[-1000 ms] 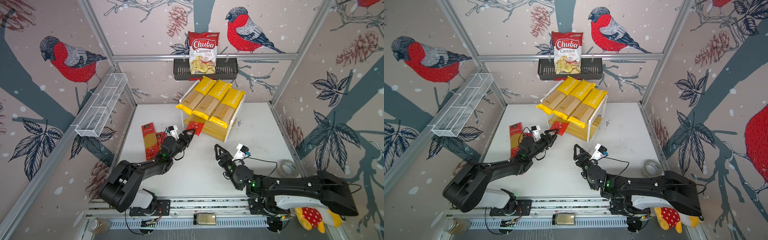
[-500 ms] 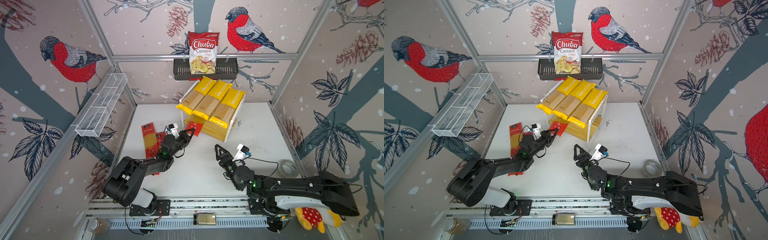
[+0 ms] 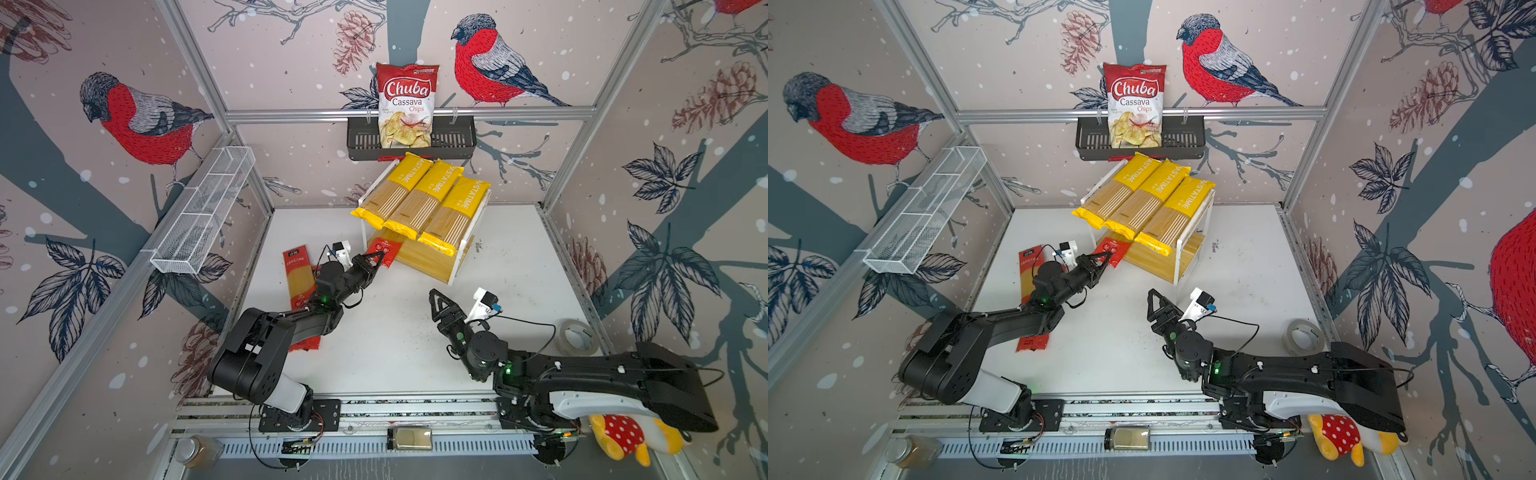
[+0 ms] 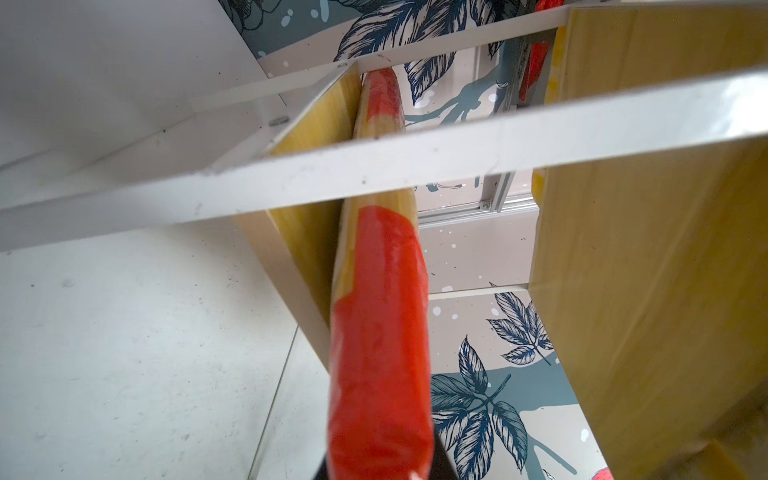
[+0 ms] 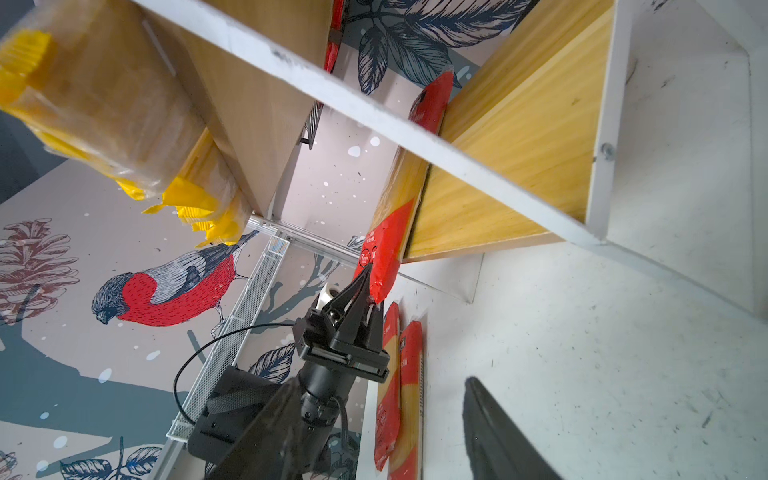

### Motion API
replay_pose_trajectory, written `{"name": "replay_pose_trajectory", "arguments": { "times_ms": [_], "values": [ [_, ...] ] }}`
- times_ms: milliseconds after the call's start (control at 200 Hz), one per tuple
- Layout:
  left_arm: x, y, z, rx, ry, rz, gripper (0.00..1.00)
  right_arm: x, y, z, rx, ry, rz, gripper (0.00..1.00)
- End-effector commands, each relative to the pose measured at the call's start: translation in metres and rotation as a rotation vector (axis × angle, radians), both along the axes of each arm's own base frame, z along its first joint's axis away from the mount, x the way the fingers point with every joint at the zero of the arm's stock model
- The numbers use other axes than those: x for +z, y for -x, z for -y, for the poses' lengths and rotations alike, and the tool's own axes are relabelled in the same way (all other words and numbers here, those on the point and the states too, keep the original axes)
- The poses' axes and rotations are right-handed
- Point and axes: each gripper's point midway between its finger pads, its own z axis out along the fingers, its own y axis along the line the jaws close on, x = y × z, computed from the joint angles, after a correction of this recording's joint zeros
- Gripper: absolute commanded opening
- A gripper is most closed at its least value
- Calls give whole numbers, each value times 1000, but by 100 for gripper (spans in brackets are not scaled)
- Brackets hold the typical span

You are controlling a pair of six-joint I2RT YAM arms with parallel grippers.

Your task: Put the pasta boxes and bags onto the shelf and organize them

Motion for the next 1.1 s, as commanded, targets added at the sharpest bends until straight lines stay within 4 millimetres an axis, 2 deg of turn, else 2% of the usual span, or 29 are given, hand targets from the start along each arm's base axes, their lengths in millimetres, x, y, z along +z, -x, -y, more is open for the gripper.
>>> {"name": "replay_pose_trajectory", "arguments": {
  "times_ms": [0,225,490,730,930,1096],
  "values": [
    [18,1,1,-14,40,60,7,6,-1,5,-18,-10,11,62],
    [13,3,-3,1,26,53,10,6,-1,3,-17,-8,14,62],
    [18,4,-4,3,26,60,17,6,-1,1,-13,-5,16,62],
    [15,10,-10,19,6,35,51,5,-1,-1,-11,6,14,62],
    [9,27,-24,46,-60,8,57,4,-2,-10,0,60,14,62],
    [6,43,-40,83,-199,17,60,2,-3,-33,36,184,5,61]
  ]
}}
